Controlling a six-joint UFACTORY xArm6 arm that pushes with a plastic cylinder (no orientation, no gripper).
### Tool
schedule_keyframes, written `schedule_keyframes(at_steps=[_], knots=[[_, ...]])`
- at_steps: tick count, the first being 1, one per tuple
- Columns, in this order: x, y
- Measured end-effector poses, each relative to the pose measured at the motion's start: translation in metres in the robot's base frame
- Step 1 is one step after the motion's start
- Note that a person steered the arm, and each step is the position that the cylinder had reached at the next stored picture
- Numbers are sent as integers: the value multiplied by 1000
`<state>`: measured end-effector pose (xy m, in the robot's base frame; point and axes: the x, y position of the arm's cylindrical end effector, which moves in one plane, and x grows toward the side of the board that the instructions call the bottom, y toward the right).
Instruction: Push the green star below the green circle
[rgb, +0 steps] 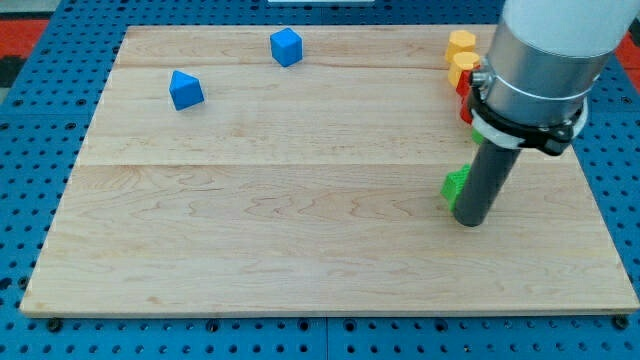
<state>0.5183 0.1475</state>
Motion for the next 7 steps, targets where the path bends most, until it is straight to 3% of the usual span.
schedule_keyframes(at_steps=[2,7], knots=[[-11,-42],[-25,39]])
